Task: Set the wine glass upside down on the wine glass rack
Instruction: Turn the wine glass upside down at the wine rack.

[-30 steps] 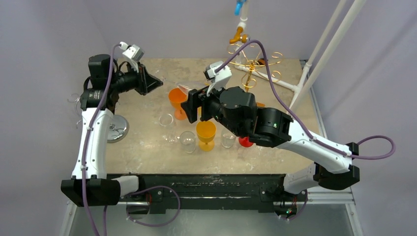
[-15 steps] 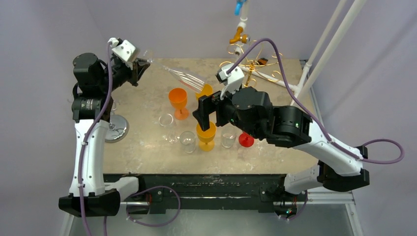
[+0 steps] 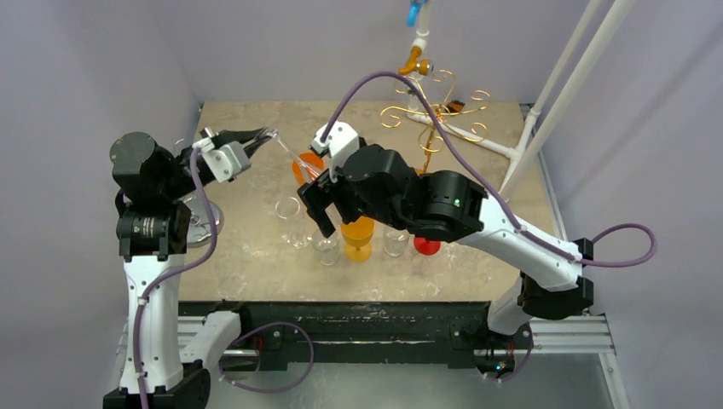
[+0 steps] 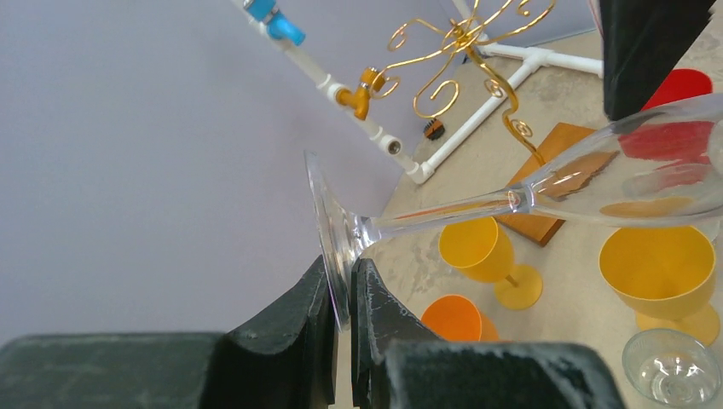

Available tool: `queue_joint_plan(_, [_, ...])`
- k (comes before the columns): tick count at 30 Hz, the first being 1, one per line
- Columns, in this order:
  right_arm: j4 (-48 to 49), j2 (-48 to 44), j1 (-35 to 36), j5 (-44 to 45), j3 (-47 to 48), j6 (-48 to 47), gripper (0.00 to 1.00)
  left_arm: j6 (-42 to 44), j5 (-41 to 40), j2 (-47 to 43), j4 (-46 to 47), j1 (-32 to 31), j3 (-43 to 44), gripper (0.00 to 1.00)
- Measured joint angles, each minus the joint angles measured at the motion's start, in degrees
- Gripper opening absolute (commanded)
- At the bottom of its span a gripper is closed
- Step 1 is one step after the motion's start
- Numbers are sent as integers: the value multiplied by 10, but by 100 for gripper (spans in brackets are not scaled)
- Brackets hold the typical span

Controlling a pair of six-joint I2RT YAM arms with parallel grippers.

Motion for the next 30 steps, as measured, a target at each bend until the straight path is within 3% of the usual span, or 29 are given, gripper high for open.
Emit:
queue_joint_plan(3, [7,0,-2,-21,-46,-8,95,14,26,-22,15,0,-15,0])
queue_joint_plan(6, [23,-1,-7,-39,-92,-12,80,25,44,-37,20,0,-29,0])
queue_joint_plan(9, [43,-5,-12,-50,-128,-14,37,30,54,-40,23,0,-29,0])
queue_joint_plan(11, [66,-14,-14,-56,-154,-11,13,31,56,-40,32,0,-31,0])
queue_joint_plan(12, [81,-23,-15,-57,-169,-10,6,30,59,-41,36,0,-33,0])
queue_joint_plan(13, [96,-34,-15,-57,-186,-13,2,28,63,-42,43,0,-37,19])
queue_joint_plan(15, [122,-60,-15,-56,-224,-14,0,24,73,-44,57,-6,-44,73])
queue_joint_plan(16, [132,-71,-15,-53,-241,-14,0,22,77,-45,61,-7,-45,89])
queue_joint_plan(17, [146,-89,-17,-44,-266,-13,0,14,73,-46,62,-6,-46,95])
queue_joint_plan(19, [175,-135,-28,-25,-315,-10,0,-6,72,-46,61,-3,-46,100])
queue_joint_plan(30, [317,-370,-125,86,-557,2,0,-101,70,-39,14,-3,-50,100])
